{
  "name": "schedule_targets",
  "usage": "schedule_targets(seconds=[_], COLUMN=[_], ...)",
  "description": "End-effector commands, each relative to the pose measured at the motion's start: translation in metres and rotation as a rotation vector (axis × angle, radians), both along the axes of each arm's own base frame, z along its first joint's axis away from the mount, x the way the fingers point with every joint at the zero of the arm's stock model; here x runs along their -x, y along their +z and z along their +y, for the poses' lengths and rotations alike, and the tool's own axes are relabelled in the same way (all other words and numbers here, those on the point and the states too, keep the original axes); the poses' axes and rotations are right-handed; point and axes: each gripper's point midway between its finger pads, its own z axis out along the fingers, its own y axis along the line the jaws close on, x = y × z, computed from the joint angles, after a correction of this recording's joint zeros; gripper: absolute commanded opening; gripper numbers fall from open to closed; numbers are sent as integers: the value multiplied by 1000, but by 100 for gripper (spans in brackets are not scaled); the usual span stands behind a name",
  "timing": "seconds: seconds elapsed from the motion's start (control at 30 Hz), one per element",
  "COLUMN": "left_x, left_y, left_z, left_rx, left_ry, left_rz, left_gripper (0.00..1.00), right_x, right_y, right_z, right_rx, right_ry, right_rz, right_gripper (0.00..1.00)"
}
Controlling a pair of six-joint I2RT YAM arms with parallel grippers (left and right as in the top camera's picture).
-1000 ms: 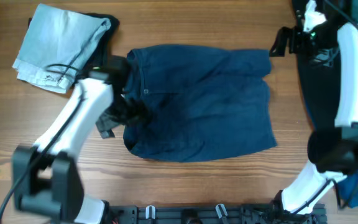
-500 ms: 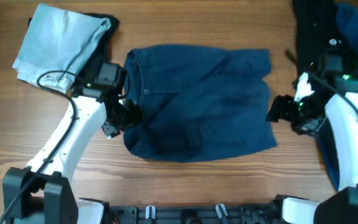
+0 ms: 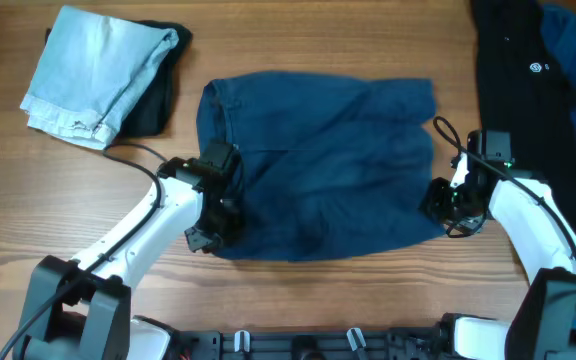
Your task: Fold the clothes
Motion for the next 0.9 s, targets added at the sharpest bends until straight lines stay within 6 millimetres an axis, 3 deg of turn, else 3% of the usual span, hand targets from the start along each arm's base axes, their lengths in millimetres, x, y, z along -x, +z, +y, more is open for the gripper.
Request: schedule_targets(seconds=[0.0,0.17,0.27,0.47,0.5,0.57,0.67,0.77,0.87], left_x=[4,-4,-12,-15,-15,-16,-15,-15,-15], left_y=[-3,-4,-5,-5,-5,-5,-5,-5,-5], left_z=[3,7,6,7,6,6,6,6,6], left_rx=[-24,-50,-45,-53,-53,-51,-51,-51,-52], left_ry=[42,40,45,59,59,59,59,59,59], left_rz=[15,-24,-56,-66,-67,-70,-69,-69,-68], left_gripper=[25,29,31,37,37,38,38,38,37], right_x=[13,1,-9,-11,-11,-12,-14,-17,-10], right_y=[-22,-23,-26,-43,-44,-42,-39,-18,22], right_z=[-6,-9,-12,-12,-12,-12,-11,-12,-15], right_rx=[51,73,88,82,82,80,70,63,82], right_ry=[8,76,80,83,83,59,47,1,-35], right_rz=[26,-32,-65,-35,-32,-32,-28,0,41], right_gripper=[56,54,49,42,39,7,4,4,4])
